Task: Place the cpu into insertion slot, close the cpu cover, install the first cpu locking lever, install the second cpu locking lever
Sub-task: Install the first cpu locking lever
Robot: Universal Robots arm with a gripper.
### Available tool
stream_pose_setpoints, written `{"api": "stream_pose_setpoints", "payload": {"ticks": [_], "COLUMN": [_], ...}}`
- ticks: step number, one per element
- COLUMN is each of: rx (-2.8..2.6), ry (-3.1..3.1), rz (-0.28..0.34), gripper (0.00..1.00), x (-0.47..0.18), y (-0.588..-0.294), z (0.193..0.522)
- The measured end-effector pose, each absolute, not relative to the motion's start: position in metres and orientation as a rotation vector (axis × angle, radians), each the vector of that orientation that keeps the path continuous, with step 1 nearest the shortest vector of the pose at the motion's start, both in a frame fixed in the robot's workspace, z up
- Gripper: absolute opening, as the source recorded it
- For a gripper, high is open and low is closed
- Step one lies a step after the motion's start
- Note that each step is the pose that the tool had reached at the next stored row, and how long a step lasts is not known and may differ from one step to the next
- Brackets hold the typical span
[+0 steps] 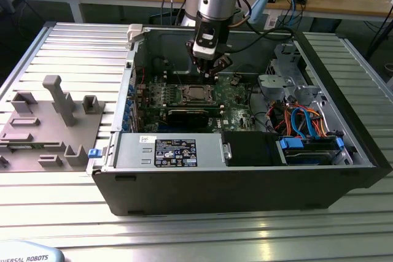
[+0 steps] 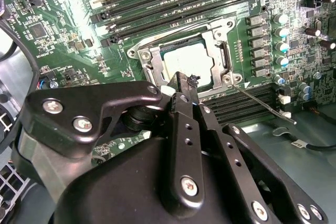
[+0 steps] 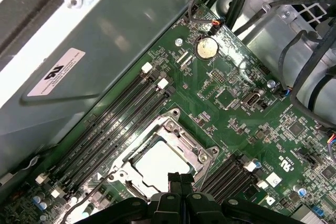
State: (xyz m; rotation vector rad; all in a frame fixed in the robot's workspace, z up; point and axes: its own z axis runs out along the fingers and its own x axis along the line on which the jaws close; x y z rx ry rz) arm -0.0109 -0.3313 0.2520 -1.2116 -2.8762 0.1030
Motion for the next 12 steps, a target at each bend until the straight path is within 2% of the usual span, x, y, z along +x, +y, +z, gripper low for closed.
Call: {"api": "stream_pose_setpoints", "payload": {"ticks": [12], "rx": [-1.183], "ry": [-2.889], "rz": [0.103], "gripper": [0.11], "x": [-0.0109], "y": [-0.3312], "z": [0.2520]}}
